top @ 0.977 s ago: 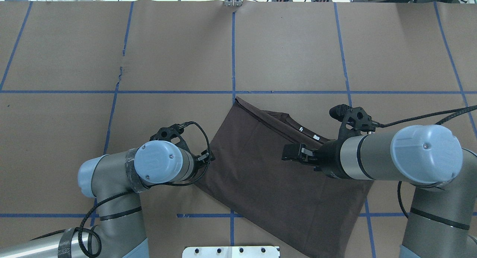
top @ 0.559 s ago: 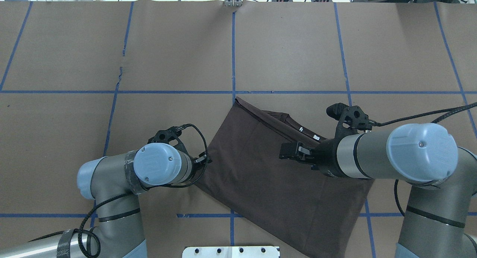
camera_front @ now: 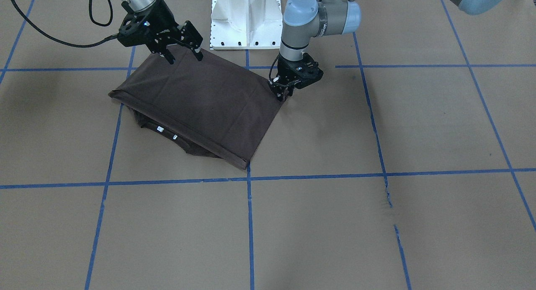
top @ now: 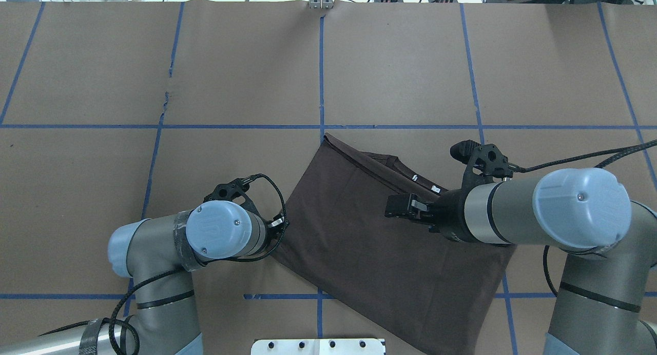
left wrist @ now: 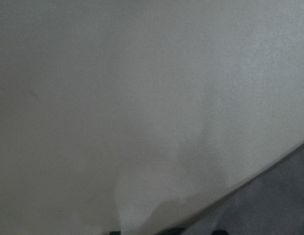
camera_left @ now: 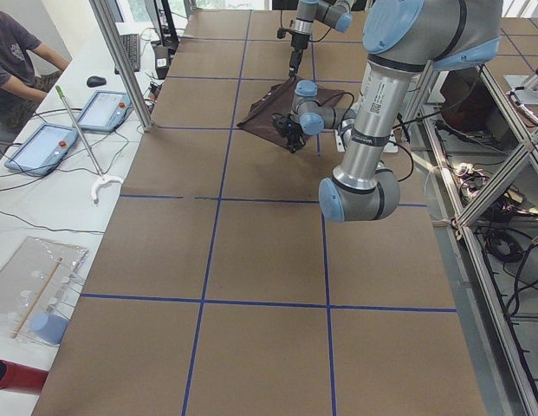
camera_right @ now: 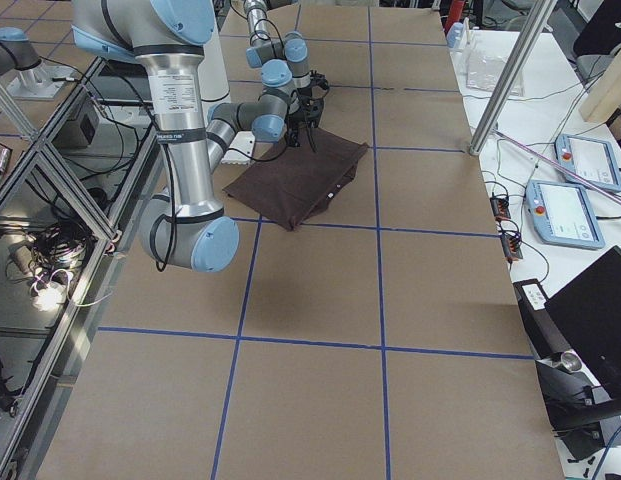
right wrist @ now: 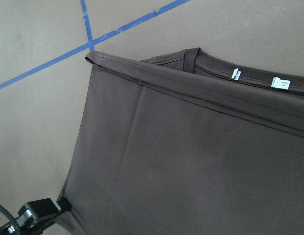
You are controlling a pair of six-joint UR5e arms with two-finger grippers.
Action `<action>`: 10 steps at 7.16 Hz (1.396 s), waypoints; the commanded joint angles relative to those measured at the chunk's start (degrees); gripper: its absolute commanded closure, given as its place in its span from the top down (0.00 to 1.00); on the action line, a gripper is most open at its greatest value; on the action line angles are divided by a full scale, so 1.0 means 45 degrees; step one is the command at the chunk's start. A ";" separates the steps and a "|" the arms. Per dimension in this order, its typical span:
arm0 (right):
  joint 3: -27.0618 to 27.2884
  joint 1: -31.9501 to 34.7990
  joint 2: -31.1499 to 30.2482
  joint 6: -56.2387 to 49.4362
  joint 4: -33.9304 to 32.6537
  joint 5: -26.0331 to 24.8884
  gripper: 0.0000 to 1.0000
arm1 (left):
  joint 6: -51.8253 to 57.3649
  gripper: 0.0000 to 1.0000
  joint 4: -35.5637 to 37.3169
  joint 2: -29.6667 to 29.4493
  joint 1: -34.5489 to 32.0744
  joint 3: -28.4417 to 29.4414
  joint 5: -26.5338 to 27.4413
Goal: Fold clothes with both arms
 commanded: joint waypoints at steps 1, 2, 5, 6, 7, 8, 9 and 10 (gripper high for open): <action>0.0006 0.0007 0.0000 0.0000 0.0000 0.0006 1.00 | 0.0012 0.00 0.0062 0.0021 -0.0010 -0.0137 -0.0068; -0.0033 0.0007 0.0000 0.0000 0.0000 0.0006 1.00 | 0.0089 0.00 0.0546 -0.0075 0.0009 -0.0215 -0.0088; -0.0092 0.0085 -0.0019 0.0000 0.0000 0.0006 1.00 | 0.1290 0.00 0.0688 -0.0057 -0.1563 -0.0197 -0.0107; -0.0073 0.0105 -0.0019 0.0000 0.0000 0.0006 1.00 | 0.2403 0.00 0.0591 -0.0095 -0.2617 0.0326 -0.0069; -0.0053 0.0124 -0.0019 0.0000 0.0000 0.0006 1.00 | 0.3651 0.00 -0.0029 -0.0424 -0.3575 0.1433 -0.0030; -0.0033 0.0163 -0.0019 0.0000 0.0000 0.0006 1.00 | 0.4747 0.00 -0.1253 -0.1337 -0.4435 0.3281 -0.0010; -0.0014 0.0221 0.0000 0.0000 0.0000 0.0006 1.00 | 0.5763 0.00 -0.2600 -0.2158 -0.4908 0.5233 0.0009; -0.0052 0.0241 0.0000 0.0000 0.0000 -0.0013 1.00 | 0.6334 0.00 -0.3793 -0.3191 -0.5260 0.6915 0.0010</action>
